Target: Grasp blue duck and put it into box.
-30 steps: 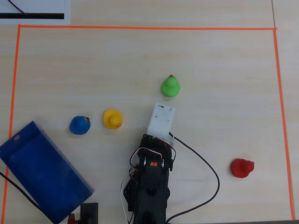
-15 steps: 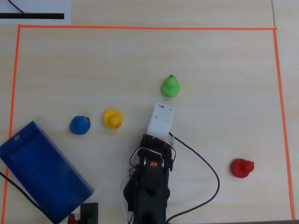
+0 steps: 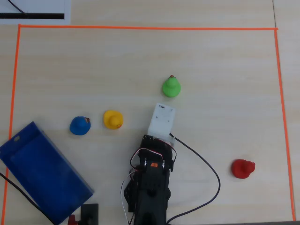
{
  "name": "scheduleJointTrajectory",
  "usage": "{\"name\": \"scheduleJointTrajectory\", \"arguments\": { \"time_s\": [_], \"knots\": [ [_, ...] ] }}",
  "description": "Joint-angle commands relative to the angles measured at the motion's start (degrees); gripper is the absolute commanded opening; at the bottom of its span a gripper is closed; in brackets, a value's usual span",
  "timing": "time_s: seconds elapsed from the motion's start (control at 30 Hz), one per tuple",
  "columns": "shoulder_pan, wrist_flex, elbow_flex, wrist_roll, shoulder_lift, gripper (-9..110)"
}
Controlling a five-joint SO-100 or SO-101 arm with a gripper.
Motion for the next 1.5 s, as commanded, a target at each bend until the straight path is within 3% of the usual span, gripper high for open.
{"name": "scheduleJointTrajectory", "arguments": {
  "time_s": [0.0,1.37,1.47],
  "knots": [
    [0.0,0.7,-0.35,0.26,-0.53,2],
    [0.0,0.7,-0.35,0.26,-0.53,2],
    [-5.45,0.7,-0.35,0.26,-0.53,2]
  ]
}}
